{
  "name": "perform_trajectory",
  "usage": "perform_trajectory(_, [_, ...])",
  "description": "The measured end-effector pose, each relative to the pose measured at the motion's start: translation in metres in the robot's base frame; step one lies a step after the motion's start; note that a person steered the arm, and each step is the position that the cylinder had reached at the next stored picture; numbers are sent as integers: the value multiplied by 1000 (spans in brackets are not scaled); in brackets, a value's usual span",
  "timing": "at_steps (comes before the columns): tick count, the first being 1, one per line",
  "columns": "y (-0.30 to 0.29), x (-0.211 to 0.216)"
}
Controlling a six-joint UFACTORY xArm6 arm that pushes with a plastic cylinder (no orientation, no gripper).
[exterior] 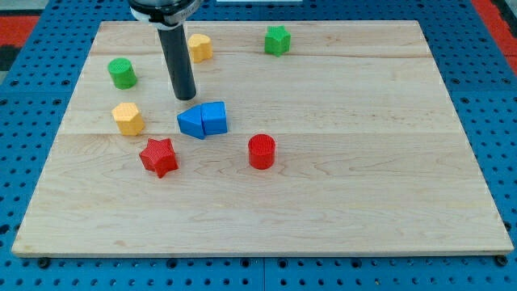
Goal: Push blue cube in to blue triangle
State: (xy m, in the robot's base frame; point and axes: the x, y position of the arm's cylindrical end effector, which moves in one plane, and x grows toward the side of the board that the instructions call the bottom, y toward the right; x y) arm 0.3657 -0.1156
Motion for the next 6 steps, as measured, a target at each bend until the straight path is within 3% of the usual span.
perform_trajectory(2, [-9, 37])
perform_trajectory(6, [-10, 67])
